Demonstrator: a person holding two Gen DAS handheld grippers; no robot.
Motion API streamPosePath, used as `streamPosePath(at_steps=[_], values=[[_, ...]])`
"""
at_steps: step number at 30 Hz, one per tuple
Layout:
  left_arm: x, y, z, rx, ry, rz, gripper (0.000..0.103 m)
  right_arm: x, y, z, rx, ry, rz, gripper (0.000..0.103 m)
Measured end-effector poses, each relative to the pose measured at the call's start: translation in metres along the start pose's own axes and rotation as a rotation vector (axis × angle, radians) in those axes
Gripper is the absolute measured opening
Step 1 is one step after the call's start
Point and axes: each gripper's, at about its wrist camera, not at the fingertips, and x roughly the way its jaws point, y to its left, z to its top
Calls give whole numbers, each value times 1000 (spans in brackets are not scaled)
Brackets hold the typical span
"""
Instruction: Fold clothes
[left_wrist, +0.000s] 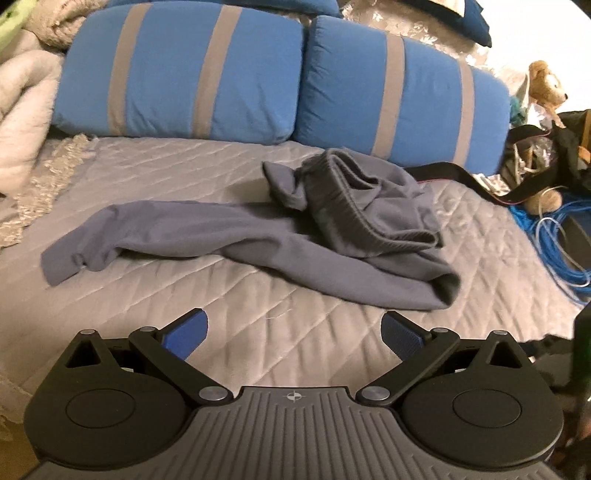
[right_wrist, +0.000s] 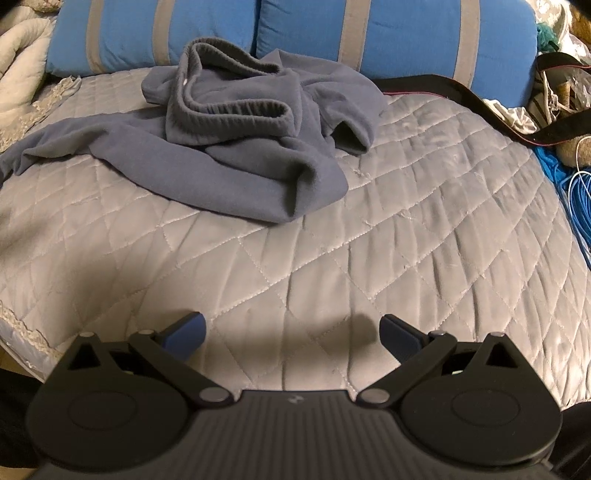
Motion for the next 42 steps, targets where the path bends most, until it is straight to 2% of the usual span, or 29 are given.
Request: streamPosePath(at_steps=[5,11,17,19,24,28,31,37,42], values=[[1,-9,18,25,1,-21,102,-1,-2,-1,8,-2,0,103],[12,-14,30,62,-8,-5,102,0,-1,-1,3,2,1,103],[21,-13,29,78,-32,-1,102,2,-1,-1,0,4,3,103],[25,-11,29,70,-16,-3,102,3,-1,-2,-2,1,5,103],[25,-8,30,39,13,-59,102,0,-3,-4,4,-41,17,103],[21,-5,31,31,0,-62,102,-9,-4,-4,8,-142,55,103],[21,-3,34,10,10,-79,102,-15,2,0,-49,-213,83,103],[14,-2,36,-11,2,-131,102,-25,23,15,-257,-329,153,103],[10,-3,38,-8,-10,-144,102,-15,35,44,-413,-385,103,103]])
